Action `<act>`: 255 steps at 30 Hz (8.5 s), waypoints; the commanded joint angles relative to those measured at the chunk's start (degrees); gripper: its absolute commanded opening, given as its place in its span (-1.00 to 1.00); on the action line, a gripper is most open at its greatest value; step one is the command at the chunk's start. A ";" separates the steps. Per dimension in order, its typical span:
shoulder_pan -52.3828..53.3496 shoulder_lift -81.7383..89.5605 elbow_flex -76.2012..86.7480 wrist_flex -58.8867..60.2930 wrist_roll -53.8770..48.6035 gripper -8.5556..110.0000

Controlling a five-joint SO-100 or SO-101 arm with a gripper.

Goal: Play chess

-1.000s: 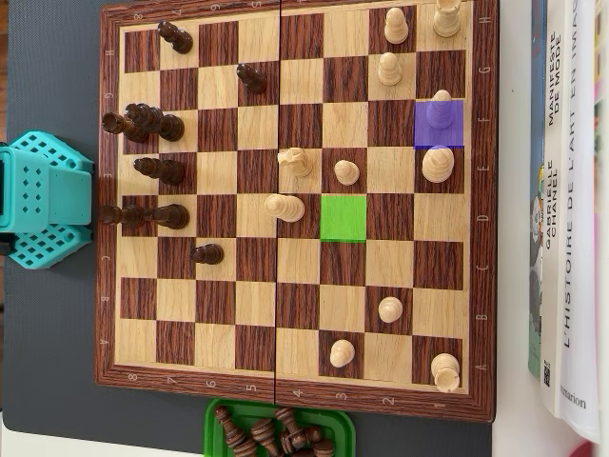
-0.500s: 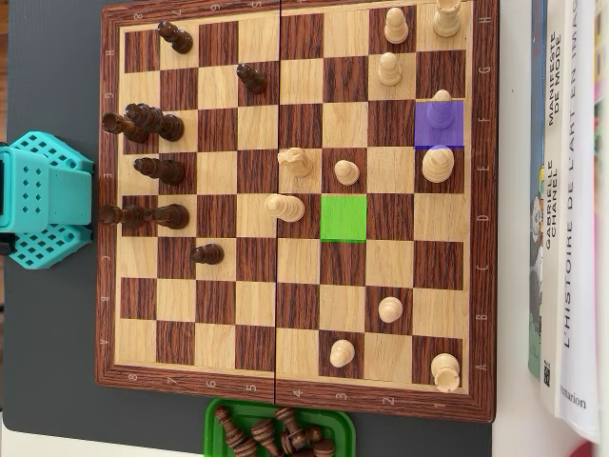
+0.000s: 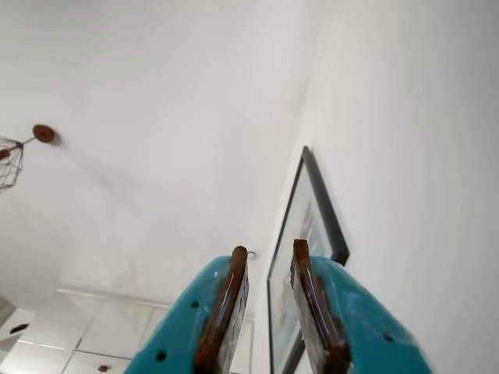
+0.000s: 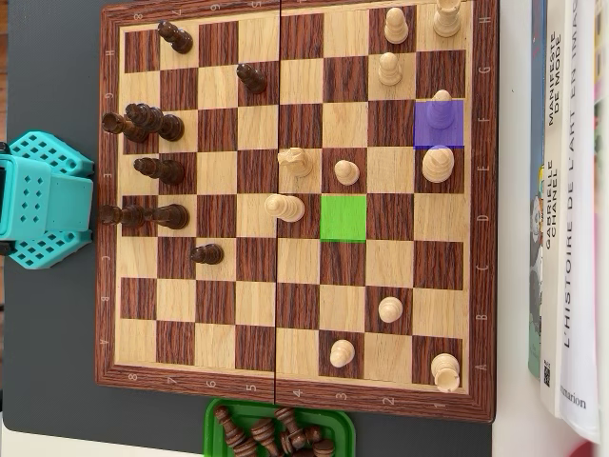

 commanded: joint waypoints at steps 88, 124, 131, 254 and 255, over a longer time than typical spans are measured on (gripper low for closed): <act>-14.33 -49.83 -41.66 106.70 -5.01 -0.68; -16.70 -74.00 -62.75 118.83 -1.67 -0.68; -18.98 -85.08 -71.81 119.18 -1.14 -0.68; -16.96 -120.15 -104.33 130.25 11.34 -0.76; -16.96 -119.62 -103.89 130.34 11.34 -0.76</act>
